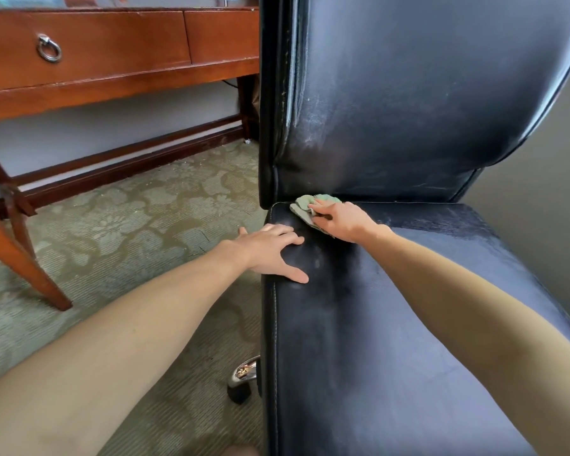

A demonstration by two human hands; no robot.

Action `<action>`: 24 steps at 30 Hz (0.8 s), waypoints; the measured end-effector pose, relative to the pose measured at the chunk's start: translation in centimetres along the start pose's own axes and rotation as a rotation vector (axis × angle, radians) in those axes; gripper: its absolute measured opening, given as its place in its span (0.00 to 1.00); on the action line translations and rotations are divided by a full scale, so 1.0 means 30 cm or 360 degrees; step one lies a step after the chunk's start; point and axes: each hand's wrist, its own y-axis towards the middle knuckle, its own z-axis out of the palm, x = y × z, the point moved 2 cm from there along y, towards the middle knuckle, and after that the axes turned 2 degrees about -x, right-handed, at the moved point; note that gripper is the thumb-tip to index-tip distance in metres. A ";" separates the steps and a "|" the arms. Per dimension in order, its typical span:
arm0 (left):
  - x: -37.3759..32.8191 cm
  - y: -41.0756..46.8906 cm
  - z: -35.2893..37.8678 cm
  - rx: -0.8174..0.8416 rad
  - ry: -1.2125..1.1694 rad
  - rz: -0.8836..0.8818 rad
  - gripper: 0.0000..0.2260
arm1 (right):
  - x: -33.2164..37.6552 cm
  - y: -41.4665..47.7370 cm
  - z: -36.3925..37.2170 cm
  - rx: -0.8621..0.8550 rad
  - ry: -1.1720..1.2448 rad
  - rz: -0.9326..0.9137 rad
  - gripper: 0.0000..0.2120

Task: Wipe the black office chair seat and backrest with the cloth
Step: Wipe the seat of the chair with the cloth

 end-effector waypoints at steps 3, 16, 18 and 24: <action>-0.057 0.016 -0.029 -0.0056 0.0045 -0.0105 0.36 | -0.058 -0.056 -0.016 0.0012 -0.0030 0.0207 0.25; -0.154 0.083 -0.033 0.0019 0.0483 -0.0300 0.42 | -0.269 -0.354 -0.097 -0.0028 -0.0073 0.0668 0.24; -0.155 0.097 -0.047 0.0021 0.0506 -0.0302 0.42 | -0.258 -0.381 -0.092 -0.0089 -0.0117 0.0665 0.23; -0.221 0.137 -0.087 -0.0054 0.0443 -0.0254 0.37 | -0.225 -0.455 -0.085 -0.0135 -0.0196 0.0656 0.20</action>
